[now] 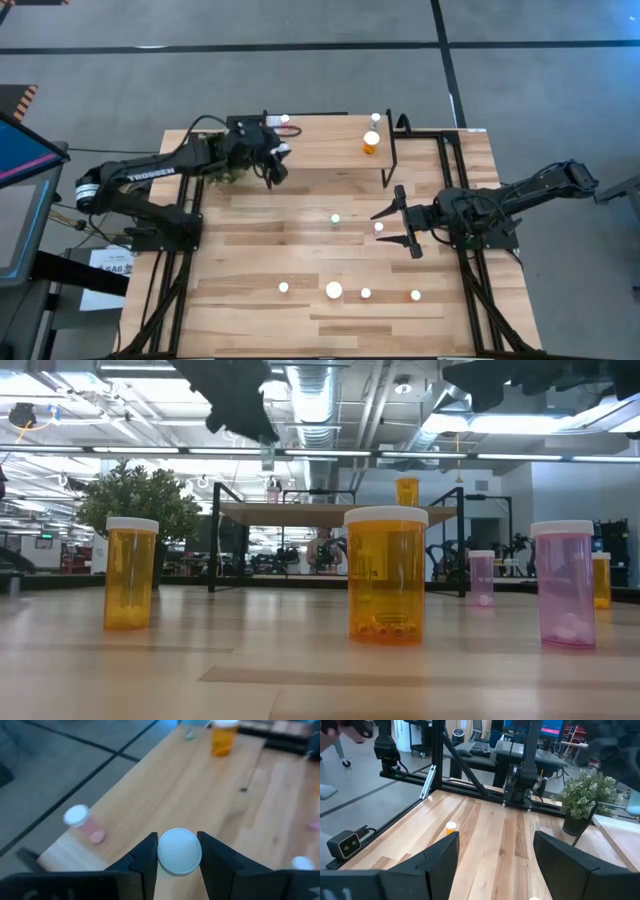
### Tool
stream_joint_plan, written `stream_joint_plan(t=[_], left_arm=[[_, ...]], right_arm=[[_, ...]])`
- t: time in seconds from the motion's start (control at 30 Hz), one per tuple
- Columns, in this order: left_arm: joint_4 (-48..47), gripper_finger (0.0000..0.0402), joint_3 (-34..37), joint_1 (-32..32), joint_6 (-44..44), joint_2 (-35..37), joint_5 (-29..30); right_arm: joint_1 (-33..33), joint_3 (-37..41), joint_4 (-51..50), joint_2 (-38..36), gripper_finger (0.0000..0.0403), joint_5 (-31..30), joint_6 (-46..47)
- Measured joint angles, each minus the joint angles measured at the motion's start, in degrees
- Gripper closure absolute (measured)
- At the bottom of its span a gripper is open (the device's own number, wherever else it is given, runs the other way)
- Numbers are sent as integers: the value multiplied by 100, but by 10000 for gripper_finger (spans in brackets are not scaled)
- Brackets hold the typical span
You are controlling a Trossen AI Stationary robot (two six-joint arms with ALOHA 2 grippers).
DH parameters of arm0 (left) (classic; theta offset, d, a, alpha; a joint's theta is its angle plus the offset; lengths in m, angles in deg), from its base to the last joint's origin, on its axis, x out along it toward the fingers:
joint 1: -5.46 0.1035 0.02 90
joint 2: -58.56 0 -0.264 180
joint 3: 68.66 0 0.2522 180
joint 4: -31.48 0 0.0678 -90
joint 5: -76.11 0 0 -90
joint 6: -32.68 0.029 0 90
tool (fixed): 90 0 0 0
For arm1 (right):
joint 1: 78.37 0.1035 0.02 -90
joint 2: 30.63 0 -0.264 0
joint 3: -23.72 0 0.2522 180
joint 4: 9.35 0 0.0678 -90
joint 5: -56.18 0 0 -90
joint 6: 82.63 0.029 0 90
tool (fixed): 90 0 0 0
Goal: Pick and place medicine bottles onto shelf by color
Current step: Put the left blue pill bottle on the shelf
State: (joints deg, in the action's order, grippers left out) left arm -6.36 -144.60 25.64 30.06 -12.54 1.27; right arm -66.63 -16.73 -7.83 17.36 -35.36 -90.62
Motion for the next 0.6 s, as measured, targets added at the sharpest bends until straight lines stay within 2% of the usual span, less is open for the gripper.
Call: stream_joint_plan(t=[0.3, 0.6], left_arm=[[143, 293, -3, 921, 203, -529, -596], [253, 293, -15, 1260, 242, -930, -744]], right_arm=[[-1, 0, 6, 0, 124, 1, 0], [1, 0, -19, 1, 124, 2, 0]])
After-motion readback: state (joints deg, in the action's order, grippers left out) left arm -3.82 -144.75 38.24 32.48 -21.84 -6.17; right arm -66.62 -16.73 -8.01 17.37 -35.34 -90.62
